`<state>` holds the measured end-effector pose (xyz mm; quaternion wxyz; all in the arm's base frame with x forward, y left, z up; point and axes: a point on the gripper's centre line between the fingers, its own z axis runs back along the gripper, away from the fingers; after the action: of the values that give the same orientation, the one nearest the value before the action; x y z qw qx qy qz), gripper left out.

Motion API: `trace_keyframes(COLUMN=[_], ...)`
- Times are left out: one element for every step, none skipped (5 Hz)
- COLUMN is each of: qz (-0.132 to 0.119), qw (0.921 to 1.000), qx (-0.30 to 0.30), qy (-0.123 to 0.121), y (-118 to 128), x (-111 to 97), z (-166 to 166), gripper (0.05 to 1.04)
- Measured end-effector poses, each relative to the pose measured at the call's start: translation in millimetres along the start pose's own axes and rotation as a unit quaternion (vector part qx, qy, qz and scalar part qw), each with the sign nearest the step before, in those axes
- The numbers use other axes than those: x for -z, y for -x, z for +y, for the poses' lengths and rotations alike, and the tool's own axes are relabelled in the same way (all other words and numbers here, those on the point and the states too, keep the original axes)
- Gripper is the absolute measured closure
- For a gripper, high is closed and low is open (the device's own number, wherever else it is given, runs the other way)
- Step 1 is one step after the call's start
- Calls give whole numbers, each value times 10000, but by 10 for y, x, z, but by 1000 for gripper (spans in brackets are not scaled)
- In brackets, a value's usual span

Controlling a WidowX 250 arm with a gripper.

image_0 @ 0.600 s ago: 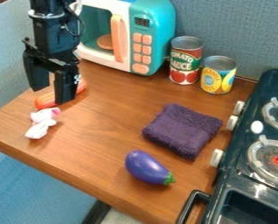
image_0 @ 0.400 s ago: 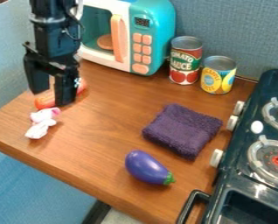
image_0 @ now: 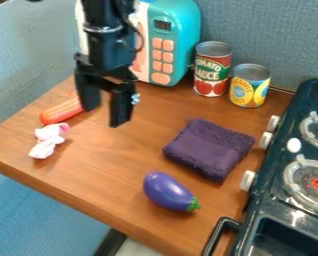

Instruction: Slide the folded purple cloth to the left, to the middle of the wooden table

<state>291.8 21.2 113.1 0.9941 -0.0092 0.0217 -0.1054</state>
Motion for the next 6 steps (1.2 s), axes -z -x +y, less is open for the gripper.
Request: trace_keyframes(qz=[-259,-430,-677,-587,-537,-772], qw=[9996,9983,9957,9970,9982,9962], qx=[54,-399,-629,-502,-279,-281], qy=[34,27,37,38,-16,-305], y=[-197,-476,-693,-881,-986,-1088], x=[25,163,236,470,631,726], z=[-139,-305,-557,-691,-810,-782], gripper=[83,83,83,83,83,83])
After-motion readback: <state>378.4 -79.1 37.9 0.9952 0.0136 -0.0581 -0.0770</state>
